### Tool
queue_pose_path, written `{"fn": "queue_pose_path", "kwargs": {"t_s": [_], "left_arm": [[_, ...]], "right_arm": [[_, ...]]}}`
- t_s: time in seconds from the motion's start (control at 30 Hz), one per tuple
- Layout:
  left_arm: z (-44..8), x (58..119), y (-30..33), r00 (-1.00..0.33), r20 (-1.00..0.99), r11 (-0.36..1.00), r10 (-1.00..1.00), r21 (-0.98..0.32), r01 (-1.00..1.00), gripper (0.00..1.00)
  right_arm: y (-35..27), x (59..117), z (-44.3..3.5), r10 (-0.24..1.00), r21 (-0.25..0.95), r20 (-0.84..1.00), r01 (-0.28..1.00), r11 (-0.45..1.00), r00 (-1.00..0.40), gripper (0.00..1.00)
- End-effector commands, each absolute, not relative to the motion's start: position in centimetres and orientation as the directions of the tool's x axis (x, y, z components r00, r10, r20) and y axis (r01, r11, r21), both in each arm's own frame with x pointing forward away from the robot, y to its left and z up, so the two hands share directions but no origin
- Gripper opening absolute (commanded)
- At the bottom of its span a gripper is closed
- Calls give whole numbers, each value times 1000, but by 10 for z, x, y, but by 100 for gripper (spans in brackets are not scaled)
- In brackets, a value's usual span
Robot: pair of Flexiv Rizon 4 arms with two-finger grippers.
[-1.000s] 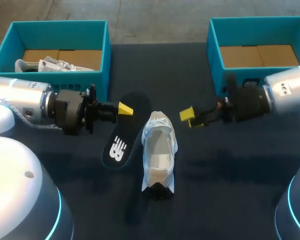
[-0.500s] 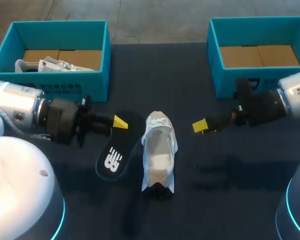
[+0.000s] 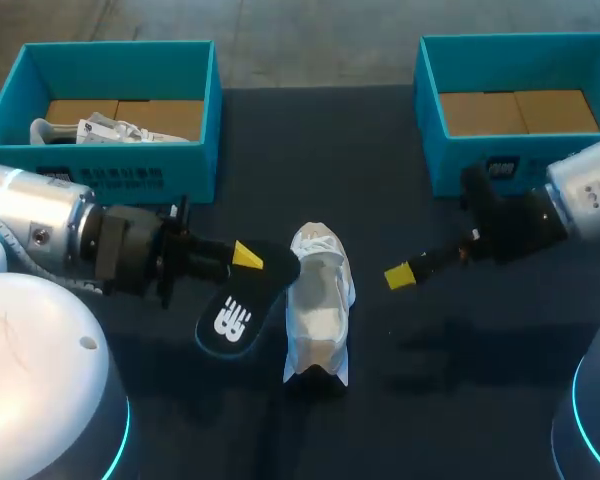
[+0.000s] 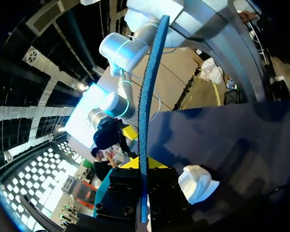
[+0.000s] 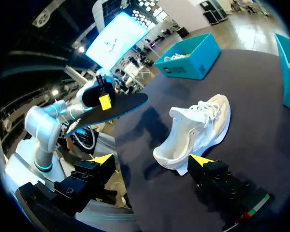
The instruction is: Take the shoe out of the shoebox, open the shoe tongue, remove and reinsert the insole, then place the shoe into the shoebox
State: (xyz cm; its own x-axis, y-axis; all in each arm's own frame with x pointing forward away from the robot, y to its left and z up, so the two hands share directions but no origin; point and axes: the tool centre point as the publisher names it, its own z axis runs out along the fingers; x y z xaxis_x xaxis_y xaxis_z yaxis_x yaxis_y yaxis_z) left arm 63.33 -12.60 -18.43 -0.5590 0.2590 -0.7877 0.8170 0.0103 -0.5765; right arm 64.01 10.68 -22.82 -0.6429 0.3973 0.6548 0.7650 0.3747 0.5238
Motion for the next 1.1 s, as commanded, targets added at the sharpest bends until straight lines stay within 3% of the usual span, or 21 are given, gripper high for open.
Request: {"fn": "queue_pose_path", "kwargs": {"t_s": [0.03,0.23,0.57,0.63,1.03,1.1], "left_arm": [[-182,617,-125,-594,-760,13,263,-613,790,0],[-186,596,-125,-671,-689,16,276,-694,720,0],[-215,581,-136,-802,-532,20,271,-830,558,0],[-217,580,-140,-816,-514,21,265,-843,538,0],[-218,580,-142,-817,-513,25,263,-843,537,0],[-220,581,-146,-820,-507,31,265,-846,533,0]], "right_arm": [[103,630,-235,414,554,606,734,393,-679,100],[99,622,-251,414,583,517,662,470,-749,100],[109,621,-279,488,528,380,618,583,-786,100],[112,622,-288,494,482,380,624,616,-782,100],[112,622,-288,494,482,380,624,616,-782,100],[111,626,-290,461,474,329,566,674,-824,100]]}}
